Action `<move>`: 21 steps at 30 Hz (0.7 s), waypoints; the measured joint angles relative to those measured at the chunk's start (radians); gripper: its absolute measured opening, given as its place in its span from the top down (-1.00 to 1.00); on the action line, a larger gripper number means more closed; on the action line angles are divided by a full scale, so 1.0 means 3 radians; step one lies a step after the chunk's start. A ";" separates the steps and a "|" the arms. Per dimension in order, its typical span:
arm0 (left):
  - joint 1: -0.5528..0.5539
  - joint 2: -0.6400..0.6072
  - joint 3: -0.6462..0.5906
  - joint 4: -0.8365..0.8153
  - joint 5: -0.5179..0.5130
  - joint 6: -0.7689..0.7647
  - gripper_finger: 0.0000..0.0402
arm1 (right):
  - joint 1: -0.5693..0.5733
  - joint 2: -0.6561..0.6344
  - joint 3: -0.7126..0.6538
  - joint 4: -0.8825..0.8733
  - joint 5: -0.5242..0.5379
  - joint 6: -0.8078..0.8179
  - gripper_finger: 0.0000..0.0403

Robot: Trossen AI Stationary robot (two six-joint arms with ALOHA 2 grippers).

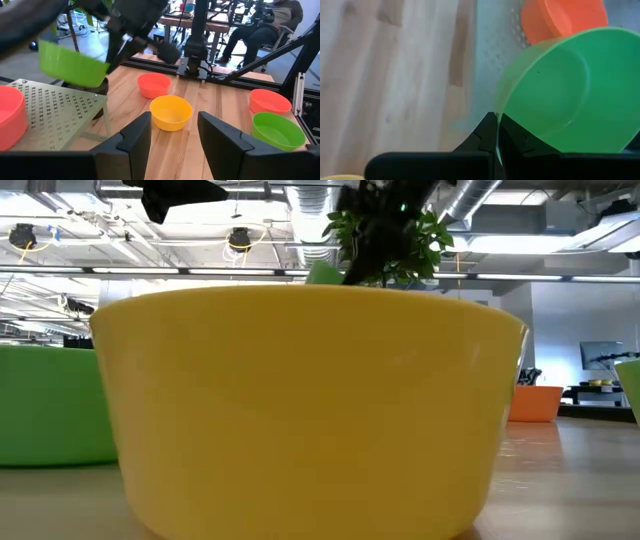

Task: Pick & Place Mini bowls
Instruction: Put the green bowl on the shelf

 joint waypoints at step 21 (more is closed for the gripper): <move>0.0001 0.0000 0.0000 -0.0001 -0.0001 0.0009 0.19 | -0.0469 0.0955 0.1091 -0.0632 -0.0003 -0.0309 0.94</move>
